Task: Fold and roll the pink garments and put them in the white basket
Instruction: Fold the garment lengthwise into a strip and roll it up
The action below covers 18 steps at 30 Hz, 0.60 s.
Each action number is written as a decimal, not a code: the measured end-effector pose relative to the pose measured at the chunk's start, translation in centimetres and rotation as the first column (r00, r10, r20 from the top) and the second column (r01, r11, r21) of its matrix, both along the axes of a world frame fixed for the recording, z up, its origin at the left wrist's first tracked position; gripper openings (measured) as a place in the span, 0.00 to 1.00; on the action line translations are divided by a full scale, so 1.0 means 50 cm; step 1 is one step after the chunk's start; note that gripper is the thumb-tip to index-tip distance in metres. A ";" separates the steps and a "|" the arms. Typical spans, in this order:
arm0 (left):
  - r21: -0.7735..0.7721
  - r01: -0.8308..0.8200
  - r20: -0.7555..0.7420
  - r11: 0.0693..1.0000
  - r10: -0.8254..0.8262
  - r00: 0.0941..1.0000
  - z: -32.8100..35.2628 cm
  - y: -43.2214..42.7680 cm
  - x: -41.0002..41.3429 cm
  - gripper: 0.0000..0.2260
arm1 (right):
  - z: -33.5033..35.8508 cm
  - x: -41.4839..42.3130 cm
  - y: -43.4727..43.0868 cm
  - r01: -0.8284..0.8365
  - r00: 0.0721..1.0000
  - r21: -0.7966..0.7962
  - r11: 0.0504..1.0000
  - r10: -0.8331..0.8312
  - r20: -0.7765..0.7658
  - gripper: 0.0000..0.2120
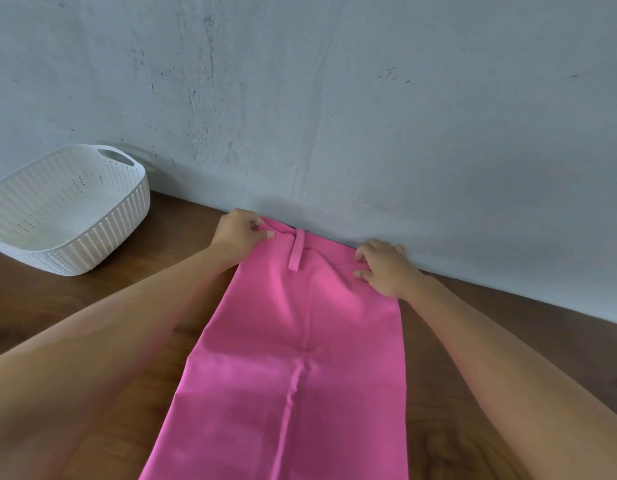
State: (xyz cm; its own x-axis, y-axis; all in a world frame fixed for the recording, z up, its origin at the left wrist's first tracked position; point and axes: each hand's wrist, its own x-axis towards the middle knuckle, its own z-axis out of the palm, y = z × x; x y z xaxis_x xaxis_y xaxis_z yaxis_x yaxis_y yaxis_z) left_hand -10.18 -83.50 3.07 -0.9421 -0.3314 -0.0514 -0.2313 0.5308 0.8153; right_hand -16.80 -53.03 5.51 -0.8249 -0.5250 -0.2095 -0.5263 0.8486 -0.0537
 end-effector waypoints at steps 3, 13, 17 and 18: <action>0.046 -0.028 -0.060 0.999 0.031 0.998 0.012 0.004 0.017 0.05 | 0.011 -0.001 0.016 -0.005 1.000 0.055 0.998 0.004 0.012 0.17; 0.206 -0.037 -0.237 0.978 0.087 0.968 0.067 -0.002 0.107 0.04 | 0.060 0.056 0.112 -0.038 0.947 -0.138 0.990 -0.009 -0.320 0.11; 0.250 -0.060 -0.250 0.966 0.125 0.960 0.090 0.004 0.147 0.05 | 0.075 0.096 0.151 0.006 0.938 -0.169 0.986 -0.064 -0.340 0.11; 0.258 -0.060 -0.251 0.964 0.127 0.960 0.094 0.006 0.158 0.05 | 0.079 0.108 0.158 0.014 0.936 -0.178 0.984 -0.076 -0.345 0.11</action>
State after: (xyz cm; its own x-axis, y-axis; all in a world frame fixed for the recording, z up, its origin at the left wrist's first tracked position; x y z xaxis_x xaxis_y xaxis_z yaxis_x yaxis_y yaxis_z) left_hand -2.29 -83.22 7.74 -0.8982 -0.4272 0.1032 -0.0293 0.2925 0.9558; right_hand -11.42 -45.11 9.44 -0.8533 -0.4875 0.1849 -0.4991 0.8663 -0.0195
